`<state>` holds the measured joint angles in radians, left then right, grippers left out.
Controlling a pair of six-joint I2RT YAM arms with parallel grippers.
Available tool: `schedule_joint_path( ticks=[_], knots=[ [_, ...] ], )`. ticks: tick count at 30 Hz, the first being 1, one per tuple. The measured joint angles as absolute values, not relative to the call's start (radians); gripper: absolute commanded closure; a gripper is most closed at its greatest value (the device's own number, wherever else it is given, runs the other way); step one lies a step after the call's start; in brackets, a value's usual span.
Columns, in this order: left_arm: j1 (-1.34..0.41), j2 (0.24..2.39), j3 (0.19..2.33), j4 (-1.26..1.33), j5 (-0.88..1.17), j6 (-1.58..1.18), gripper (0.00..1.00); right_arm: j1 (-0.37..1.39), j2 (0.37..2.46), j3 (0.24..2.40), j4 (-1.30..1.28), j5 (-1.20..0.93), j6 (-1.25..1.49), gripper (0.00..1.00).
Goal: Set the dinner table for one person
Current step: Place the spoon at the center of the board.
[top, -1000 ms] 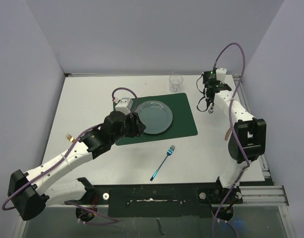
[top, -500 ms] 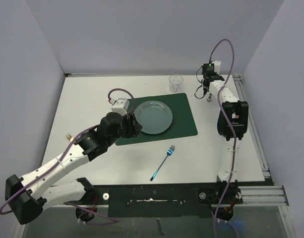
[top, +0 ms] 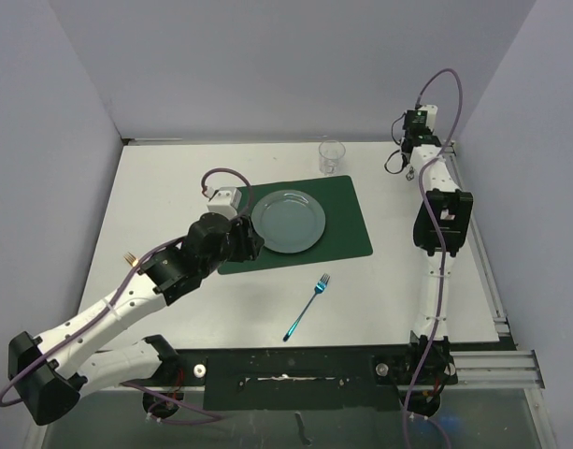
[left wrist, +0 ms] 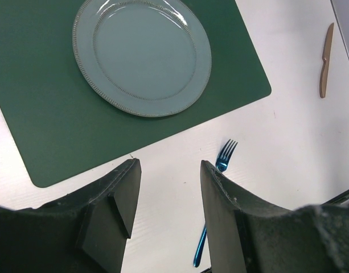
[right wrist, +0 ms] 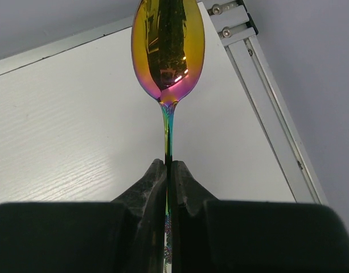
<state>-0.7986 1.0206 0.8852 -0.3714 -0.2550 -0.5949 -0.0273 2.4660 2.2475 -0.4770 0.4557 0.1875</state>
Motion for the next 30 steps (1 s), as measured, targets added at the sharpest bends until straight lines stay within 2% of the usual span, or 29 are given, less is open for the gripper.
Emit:
schedule_joint_path(
  ticks=[14,25,30],
  knots=[
    [-0.799,1.071,0.885,-0.37,-0.252,-0.597,0.56,-0.06,2.537,2.185,-0.479,0.308,0.255,1.0],
    [-0.799,1.012,0.88,-0.383,-0.255,-0.609,0.56,-0.069,2.538,2.192,-0.503,0.251,0.285,1.0],
    [-0.799,0.988,0.88,-0.386,-0.256,-0.617,0.56,-0.072,2.538,2.191,-0.506,0.241,0.29,0.71]
  ],
)
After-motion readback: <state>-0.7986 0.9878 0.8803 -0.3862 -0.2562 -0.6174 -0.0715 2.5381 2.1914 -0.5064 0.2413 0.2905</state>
